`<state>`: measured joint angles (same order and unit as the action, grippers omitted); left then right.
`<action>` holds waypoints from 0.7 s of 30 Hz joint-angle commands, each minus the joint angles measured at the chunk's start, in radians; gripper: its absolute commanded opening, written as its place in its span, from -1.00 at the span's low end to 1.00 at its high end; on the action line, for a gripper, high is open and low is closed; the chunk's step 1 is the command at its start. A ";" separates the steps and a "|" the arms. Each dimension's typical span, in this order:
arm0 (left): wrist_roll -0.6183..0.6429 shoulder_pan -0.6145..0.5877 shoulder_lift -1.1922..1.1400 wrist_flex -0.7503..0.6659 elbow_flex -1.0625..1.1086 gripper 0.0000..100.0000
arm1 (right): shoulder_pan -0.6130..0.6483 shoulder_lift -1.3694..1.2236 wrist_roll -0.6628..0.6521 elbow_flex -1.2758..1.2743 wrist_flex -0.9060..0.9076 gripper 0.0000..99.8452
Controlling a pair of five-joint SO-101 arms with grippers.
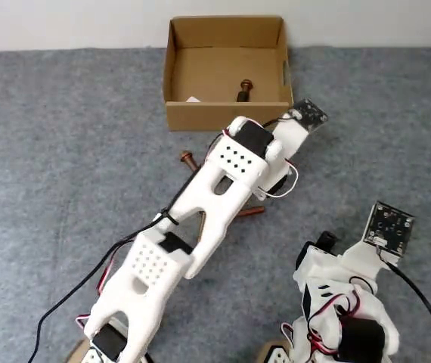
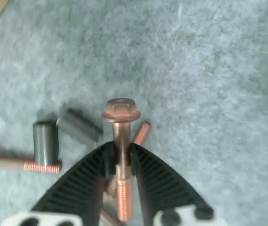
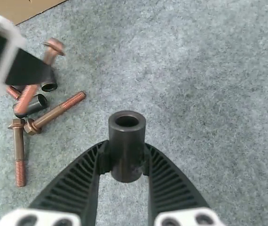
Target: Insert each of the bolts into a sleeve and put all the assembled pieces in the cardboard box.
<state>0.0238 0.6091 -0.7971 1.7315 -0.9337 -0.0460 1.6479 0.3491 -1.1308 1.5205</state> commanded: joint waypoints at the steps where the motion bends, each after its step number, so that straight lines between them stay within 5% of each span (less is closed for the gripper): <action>1: 0.041 -0.002 0.264 0.023 0.068 -0.99 | -0.004 0.005 0.009 0.015 -0.018 -0.98; 12: 0.273 0.002 0.733 0.015 0.343 -0.99 | 0.150 0.140 -0.006 0.043 0.007 -0.98; 21: 0.341 0.003 1.181 -0.198 0.745 -0.99 | 0.263 0.163 -0.153 0.117 0.002 -0.98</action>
<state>0.3537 0.6076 0.2064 1.6487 -0.3230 0.1826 1.8090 0.2279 -1.0756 1.5251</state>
